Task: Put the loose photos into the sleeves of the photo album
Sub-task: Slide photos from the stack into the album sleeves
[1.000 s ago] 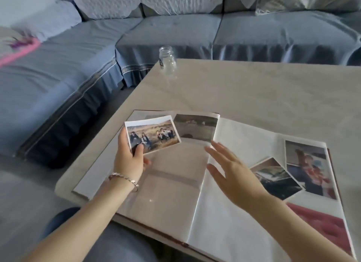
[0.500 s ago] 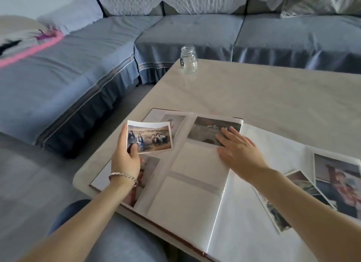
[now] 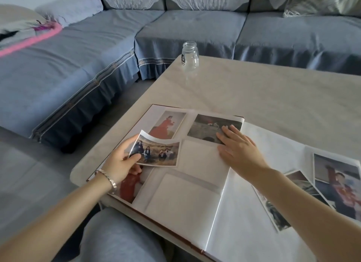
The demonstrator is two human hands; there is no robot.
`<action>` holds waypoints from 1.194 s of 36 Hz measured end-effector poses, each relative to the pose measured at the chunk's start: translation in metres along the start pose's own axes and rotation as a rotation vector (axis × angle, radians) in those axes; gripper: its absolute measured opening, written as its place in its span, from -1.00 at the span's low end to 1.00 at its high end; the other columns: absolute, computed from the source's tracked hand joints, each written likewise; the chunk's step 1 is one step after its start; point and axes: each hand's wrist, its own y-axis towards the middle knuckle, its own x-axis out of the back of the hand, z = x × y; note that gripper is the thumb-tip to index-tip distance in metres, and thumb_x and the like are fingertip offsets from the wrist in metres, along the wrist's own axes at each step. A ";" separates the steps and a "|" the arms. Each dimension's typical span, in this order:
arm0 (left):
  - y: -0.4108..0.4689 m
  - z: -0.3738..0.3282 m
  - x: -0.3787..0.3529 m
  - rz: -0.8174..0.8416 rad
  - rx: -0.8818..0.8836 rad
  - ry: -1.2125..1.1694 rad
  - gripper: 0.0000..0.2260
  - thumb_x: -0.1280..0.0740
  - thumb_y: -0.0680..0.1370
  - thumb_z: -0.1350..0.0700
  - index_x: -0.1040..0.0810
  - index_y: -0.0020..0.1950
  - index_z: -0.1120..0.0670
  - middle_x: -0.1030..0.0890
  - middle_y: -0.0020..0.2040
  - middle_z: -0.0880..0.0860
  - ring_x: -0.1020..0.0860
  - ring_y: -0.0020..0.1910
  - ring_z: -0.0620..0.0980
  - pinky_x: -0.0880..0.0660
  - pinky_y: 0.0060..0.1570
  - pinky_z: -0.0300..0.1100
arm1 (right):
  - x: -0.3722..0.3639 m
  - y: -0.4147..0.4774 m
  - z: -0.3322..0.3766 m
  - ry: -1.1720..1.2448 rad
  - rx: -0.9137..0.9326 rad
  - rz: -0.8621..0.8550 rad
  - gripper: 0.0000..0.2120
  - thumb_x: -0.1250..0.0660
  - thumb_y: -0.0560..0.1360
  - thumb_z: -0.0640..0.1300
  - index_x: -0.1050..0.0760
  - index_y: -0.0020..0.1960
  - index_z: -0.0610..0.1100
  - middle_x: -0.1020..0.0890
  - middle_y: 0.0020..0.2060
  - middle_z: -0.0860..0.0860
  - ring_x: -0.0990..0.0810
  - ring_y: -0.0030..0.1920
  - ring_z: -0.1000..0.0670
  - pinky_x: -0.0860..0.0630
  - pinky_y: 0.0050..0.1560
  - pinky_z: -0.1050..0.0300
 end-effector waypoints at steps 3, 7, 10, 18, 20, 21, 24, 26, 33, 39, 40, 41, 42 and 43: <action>0.006 -0.006 0.008 0.052 0.081 -0.049 -0.54 -0.24 0.55 0.34 -0.33 0.35 -0.07 -0.61 -0.18 0.10 -0.58 -0.48 -0.11 -0.53 -0.45 -0.29 | -0.001 0.000 -0.001 -0.009 0.010 -0.003 -0.57 -0.12 0.60 -0.03 -0.25 0.46 -0.03 -0.15 0.49 0.06 0.04 0.51 0.08 0.05 0.45 0.19; 0.016 -0.011 0.011 0.088 0.056 0.067 -0.71 -0.19 0.60 0.23 -0.46 0.24 -0.09 -0.60 0.12 0.08 -0.60 0.04 0.04 -0.54 0.10 0.02 | -0.002 0.001 -0.002 -0.022 0.017 -0.003 -0.57 -0.11 0.61 -0.03 -0.24 0.46 -0.03 -0.15 0.49 0.06 0.04 0.51 0.08 0.05 0.43 0.20; 0.020 -0.018 0.004 0.072 0.025 0.111 -0.74 -0.21 0.59 0.27 -0.55 0.18 0.02 -0.61 0.11 0.07 -0.58 0.08 0.05 -0.51 0.15 0.03 | -0.002 0.001 -0.003 -0.030 0.020 -0.009 -0.57 -0.11 0.61 -0.03 -0.24 0.46 -0.03 -0.16 0.49 0.06 0.03 0.51 0.08 0.05 0.43 0.21; 0.030 -0.033 -0.018 0.009 -0.059 0.194 -0.77 -0.27 0.55 0.28 -0.57 0.20 0.21 -0.60 0.15 0.10 -0.51 0.04 -0.10 -0.37 0.06 -0.33 | 0.000 0.001 -0.002 -0.032 0.027 0.000 -0.58 -0.10 0.61 -0.04 -0.23 0.46 -0.04 -0.14 0.50 0.05 0.04 0.51 0.08 0.06 0.44 0.21; 0.029 -0.035 -0.021 0.041 -0.056 0.214 -0.75 -0.28 0.55 0.29 -0.55 0.21 0.23 -0.59 0.16 0.11 -0.50 0.03 -0.11 -0.35 0.02 -0.40 | -0.001 0.002 -0.003 -0.025 0.024 0.001 -0.58 -0.09 0.62 -0.04 -0.22 0.47 -0.03 -0.14 0.50 0.06 0.05 0.51 0.08 0.07 0.44 0.21; 0.028 -0.036 -0.022 0.061 -0.051 0.215 -0.74 -0.28 0.54 0.30 -0.54 0.23 0.24 -0.58 0.17 0.11 -0.50 0.04 -0.12 -0.35 0.01 -0.41 | -0.002 0.002 -0.004 -0.022 0.022 0.002 -0.58 -0.09 0.62 -0.03 -0.22 0.47 -0.03 -0.13 0.50 0.07 0.05 0.51 0.09 0.08 0.44 0.21; 0.028 -0.037 -0.022 0.109 -0.035 0.195 -0.72 -0.29 0.53 0.32 -0.52 0.24 0.24 -0.58 0.17 0.13 -0.51 0.04 -0.10 -0.37 0.06 -0.34 | -0.005 0.003 -0.007 -0.008 0.018 -0.001 -0.59 -0.07 0.63 -0.03 -0.22 0.47 -0.01 -0.14 0.49 0.08 0.05 0.51 0.10 0.09 0.44 0.21; 0.029 -0.039 -0.022 0.130 -0.025 0.196 -0.72 -0.29 0.53 0.33 -0.53 0.23 0.24 -0.59 0.15 0.12 -0.52 0.04 -0.08 -0.38 0.09 -0.31 | -0.005 0.004 -0.007 0.001 0.017 0.000 -0.60 -0.04 0.63 -0.03 -0.22 0.47 0.00 -0.15 0.49 0.09 0.05 0.51 0.11 0.10 0.43 0.23; 0.029 -0.047 -0.033 0.118 0.029 0.116 -0.74 -0.30 0.52 0.35 -0.55 0.20 0.23 -0.60 0.07 0.09 -0.54 0.01 -0.04 -0.43 0.07 -0.26 | 0.011 0.010 -0.013 0.053 0.025 0.100 -0.63 -0.03 0.64 -0.04 -0.28 0.44 0.03 -0.20 0.47 0.15 -0.02 0.49 0.15 0.01 0.40 0.23; 0.018 -0.055 -0.054 0.166 0.123 0.021 -0.80 -0.32 0.52 0.33 -0.58 0.13 0.22 -0.61 -0.01 0.15 -0.57 -0.03 0.07 -0.52 0.03 -0.15 | 0.023 0.016 -0.023 0.031 0.063 0.155 -0.62 -0.11 0.61 -0.03 -0.31 0.42 0.03 -0.26 0.44 0.14 -0.12 0.46 0.12 -0.04 0.42 0.15; 0.017 -0.056 -0.056 0.164 0.118 0.043 -0.80 -0.31 0.53 0.31 -0.58 0.14 0.21 -0.60 -0.01 0.14 -0.57 -0.03 0.06 -0.51 0.04 -0.15 | 0.023 0.017 -0.024 0.024 0.065 0.152 -0.61 -0.13 0.61 -0.01 -0.30 0.43 0.03 -0.26 0.45 0.14 -0.12 0.46 0.12 -0.04 0.42 0.15; 0.017 -0.057 -0.056 0.162 0.120 0.049 -0.80 -0.30 0.54 0.30 -0.57 0.14 0.21 -0.60 -0.02 0.14 -0.56 -0.03 0.06 -0.51 0.03 -0.15 | 0.022 0.017 -0.025 0.012 0.063 0.145 -0.59 -0.15 0.60 0.01 -0.28 0.44 0.02 -0.24 0.46 0.14 -0.10 0.47 0.12 -0.03 0.41 0.15; 0.016 -0.057 -0.055 0.159 0.122 0.047 -0.82 -0.30 0.54 0.28 -0.57 0.13 0.21 -0.60 -0.05 0.14 -0.56 -0.06 0.05 -0.51 0.00 -0.15 | 0.021 0.017 -0.026 0.005 0.055 0.132 -0.56 -0.16 0.59 0.02 -0.26 0.45 0.01 -0.22 0.47 0.13 -0.08 0.47 0.12 -0.01 0.41 0.17; 0.016 -0.058 -0.055 0.160 0.129 0.037 -0.84 -0.29 0.55 0.26 -0.57 0.10 0.21 -0.61 -0.08 0.12 -0.57 -0.10 0.04 -0.52 -0.05 -0.18 | 0.020 0.017 -0.026 0.008 0.041 0.111 -0.53 -0.18 0.58 0.04 -0.24 0.46 0.00 -0.19 0.48 0.11 -0.06 0.48 0.11 0.00 0.40 0.18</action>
